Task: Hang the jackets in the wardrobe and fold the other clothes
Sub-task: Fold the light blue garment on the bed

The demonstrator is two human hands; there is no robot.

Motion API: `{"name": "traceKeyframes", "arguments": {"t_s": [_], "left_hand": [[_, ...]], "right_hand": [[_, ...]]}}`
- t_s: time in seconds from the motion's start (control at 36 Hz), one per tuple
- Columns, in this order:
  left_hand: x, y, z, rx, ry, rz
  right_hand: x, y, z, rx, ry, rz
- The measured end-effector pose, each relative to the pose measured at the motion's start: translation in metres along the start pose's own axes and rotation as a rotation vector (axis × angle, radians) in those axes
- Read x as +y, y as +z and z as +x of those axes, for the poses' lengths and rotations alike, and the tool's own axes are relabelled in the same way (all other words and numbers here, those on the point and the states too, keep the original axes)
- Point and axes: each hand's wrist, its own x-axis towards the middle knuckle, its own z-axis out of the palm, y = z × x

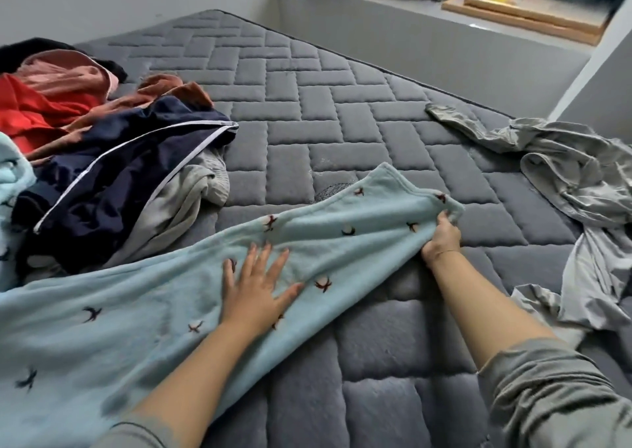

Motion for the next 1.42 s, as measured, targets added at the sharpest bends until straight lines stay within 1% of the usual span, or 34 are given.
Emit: {"name": "traceKeyframes", "arguments": {"t_s": [0.03, 0.06, 0.11, 0.14, 0.17, 0.19, 0.22, 0.25, 0.28, 0.31, 0.33, 0.36, 0.42, 0.47, 0.5, 0.56, 0.58, 0.64, 0.67, 0.69, 0.78, 0.83, 0.86, 0.89, 0.92, 0.94, 0.97, 1.0, 1.03, 1.06, 1.14, 1.28, 1.33, 1.42], "left_hand": [[0.0, -0.001, 0.001, -0.022, -0.004, -0.009], [0.0, -0.003, 0.003, -0.05, -0.004, -0.021], [-0.001, -0.005, 0.005, -0.099, -0.003, -0.041], [-0.001, -0.006, 0.006, -0.118, -0.005, -0.047], [-0.002, -0.006, 0.007, -0.134, -0.006, -0.052], [-0.003, -0.006, 0.008, -0.146, -0.007, -0.056], [-0.003, -0.005, 0.01, -0.15, -0.008, -0.061], [-0.003, -0.004, 0.01, -0.147, -0.01, -0.069], [-0.003, -0.002, 0.01, -0.144, -0.011, -0.078], [-0.003, -0.001, 0.01, -0.144, -0.009, -0.086], [-0.004, -0.001, 0.01, -0.146, -0.005, -0.092], [-0.004, -0.001, 0.01, -0.147, 0.0, -0.095], [-0.002, -0.001, 0.007, -0.135, 0.006, -0.101], [-0.001, -0.002, -0.001, -0.054, 0.024, -0.104], [-0.001, -0.004, -0.006, 0.023, 0.038, -0.121], [-0.002, -0.008, -0.015, 0.188, 0.081, -0.173], [-0.003, -0.011, -0.02, 0.248, 0.096, -0.173], [-0.003, -0.013, -0.024, 0.298, 0.107, -0.112], [-0.002, -0.013, -0.026, 0.287, 0.089, -0.089], [-0.003, -0.013, -0.026, 0.264, 0.053, -0.085], [-0.012, -0.013, -0.019, 0.206, -0.133, -0.127], [-0.018, -0.011, -0.01, 0.195, -0.222, -0.136], [-0.022, -0.011, -0.006, 0.182, -0.242, -0.139], [-0.025, -0.01, -0.002, 0.167, -0.252, -0.131], [-0.031, -0.009, 0.002, 0.152, -0.257, -0.107], [-0.038, -0.008, 0.007, 0.138, -0.26, -0.077], [-0.046, -0.007, 0.011, 0.12, -0.262, -0.053], [-0.054, -0.006, 0.015, 0.096, -0.263, -0.04], [-0.063, -0.005, 0.019, 0.067, -0.26, -0.045], [-0.071, -0.005, 0.023, 0.033, -0.255, -0.069], [-0.088, -0.009, 0.033, -0.05, -0.22, -0.103], [-0.096, -0.008, 0.037, -0.025, -0.201, -0.059], [-0.095, -0.007, 0.038, -0.014, -0.199, -0.054], [-0.092, -0.007, 0.039, -0.034, -0.203, -0.054]], "right_hand": [[0.0, 0.002, -0.002, 0.079, -0.087, -0.06], [0.0, 0.003, -0.004, 0.167, -0.211, -0.194], [-0.004, 0.004, -0.01, 0.315, -0.481, -0.632], [-0.009, 0.005, -0.012, 0.34, -0.619, -0.823], [-0.015, 0.008, -0.015, 0.284, -0.758, -0.963], [-0.021, 0.013, -0.017, 0.145, -0.895, -1.073], [-0.026, 0.021, -0.018, -0.05, -1.008, -1.181], [-0.031, 0.032, -0.017, -0.27, -1.076, -1.3], [-0.035, 0.043, -0.016, -0.49, -1.094, -1.416], [-0.036, 0.055, -0.014, -0.674, -1.071, -1.535], [-0.037, 0.066, -0.011, -0.794, -1.032, -1.657], [-0.036, 0.075, -0.006, -0.856, -1.003, -1.763], [-0.031, 0.088, 0.007, -0.887, -0.989, -1.911], [-0.024, 0.096, 0.02, -0.897, -0.994, -2.028], [-0.019, 0.099, 0.026, -0.894, -1.011, -2.073], [-0.012, 0.104, 0.035, -0.828, -1.06, -2.076], [-0.011, 0.109, 0.039, -0.765, -1.096, -2.042], [-0.011, 0.118, 0.044, -0.604, -1.172, -1.963], [-0.011, 0.122, 0.045, -0.544, -1.179, -1.935], [-0.011, 0.124, 0.047, -0.519, -1.16, -1.93], [-0.002, 0.129, 0.036, -0.539, -1.05, -1.997], [0.013, 0.131, 0.013, -0.516, -1.022, -1.93], [0.024, 0.132, -0.004, -0.525, -1.034, -1.859], [0.037, 0.131, -0.022, -0.583, -1.07, -1.758], [0.053, 0.127, -0.04, -0.704, -1.109, -1.653], [0.069, 0.119, -0.057, -0.866, -1.142, -1.58], [0.083, 0.107, -0.07, -1.035, -1.17, -1.565], [0.092, 0.094, -0.077, -1.178, -1.172, -1.61], [0.094, 0.08, -0.078, -1.258, -1.146, -1.691], [0.09, 0.07, -0.071, -1.257, -1.132, -1.764], [0.057, 0.057, -0.026, -1.042, -1.07, -1.851], [-0.006, 0.022, 0.053, -0.704, -0.799, -1.998], [-0.014, 0.012, 0.063, -0.617, -0.75, -2.037], [-0.01, 0.016, 0.056, -0.557, -0.712, -2.075]]}}
